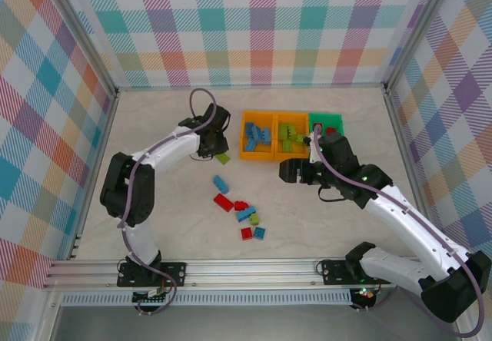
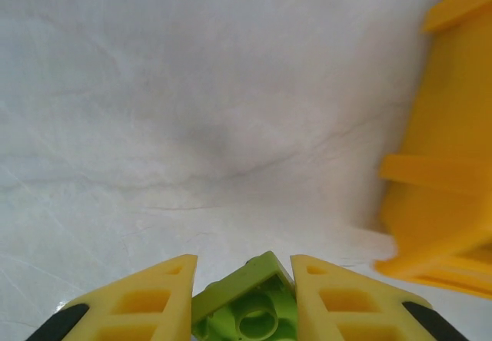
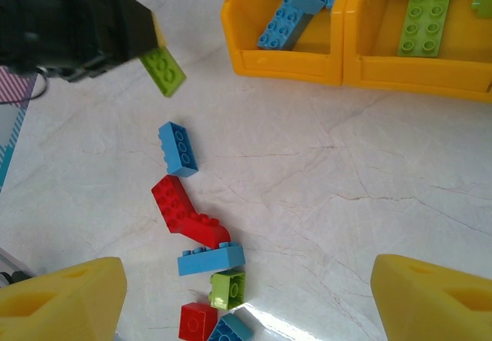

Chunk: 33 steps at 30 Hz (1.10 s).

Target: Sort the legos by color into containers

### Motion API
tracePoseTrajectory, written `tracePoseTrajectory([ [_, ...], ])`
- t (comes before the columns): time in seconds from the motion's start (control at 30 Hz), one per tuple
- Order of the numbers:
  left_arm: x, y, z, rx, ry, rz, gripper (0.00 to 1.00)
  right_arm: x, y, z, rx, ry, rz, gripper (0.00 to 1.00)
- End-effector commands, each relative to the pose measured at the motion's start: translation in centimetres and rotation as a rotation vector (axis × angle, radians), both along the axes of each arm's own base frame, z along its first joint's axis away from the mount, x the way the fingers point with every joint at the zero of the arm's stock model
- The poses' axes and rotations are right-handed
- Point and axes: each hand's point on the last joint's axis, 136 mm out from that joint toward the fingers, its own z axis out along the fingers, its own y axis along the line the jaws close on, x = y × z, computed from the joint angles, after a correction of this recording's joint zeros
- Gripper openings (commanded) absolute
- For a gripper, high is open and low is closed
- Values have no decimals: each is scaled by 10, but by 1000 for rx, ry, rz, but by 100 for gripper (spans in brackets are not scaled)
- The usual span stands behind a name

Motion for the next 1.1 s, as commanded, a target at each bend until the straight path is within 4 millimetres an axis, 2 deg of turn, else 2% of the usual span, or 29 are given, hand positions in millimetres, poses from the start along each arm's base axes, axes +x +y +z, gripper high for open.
tracePoseTrajectory([
  [0.0,3,-32,80,-89,-210,-67,24,5,-15,16,7,-44,-107,84],
  [0.1,4,-76,120,-181,-347,-128,24,12,-45,19,-24,-107,-273,85],
  [0.17,9,-104,135,-217,-403,-168,24,12,-58,24,-14,-144,-340,86],
  [0.33,39,-167,128,-194,-453,-250,24,3,-72,30,19,-171,-391,86],
  [0.43,59,-198,115,-188,-469,-295,24,-3,-74,28,14,-159,-385,86],
  [0.5,72,-211,104,-184,-468,-300,25,-6,-75,26,13,-145,-383,86],
  [0.6,87,-224,89,-168,-460,-309,30,-10,-72,25,21,-130,-363,86],
  [0.67,90,-234,87,-177,-455,-343,40,-11,-70,25,25,-126,-346,86],
  [0.73,88,-242,93,-197,-468,-370,50,-12,-69,24,25,-120,-340,86],
  [0.83,80,-245,113,-211,-501,-400,54,-13,-68,24,31,-120,-337,86],
  [0.93,65,-235,141,-211,-558,-406,54,-11,-65,23,40,-118,-331,86],
  [1.0,54,-221,166,-237,-615,-390,54,-10,-62,21,39,-104,-323,86],
  [1.07,33,-198,190,-263,-669,-378,54,-9,-55,18,40,-86,-297,86],
])
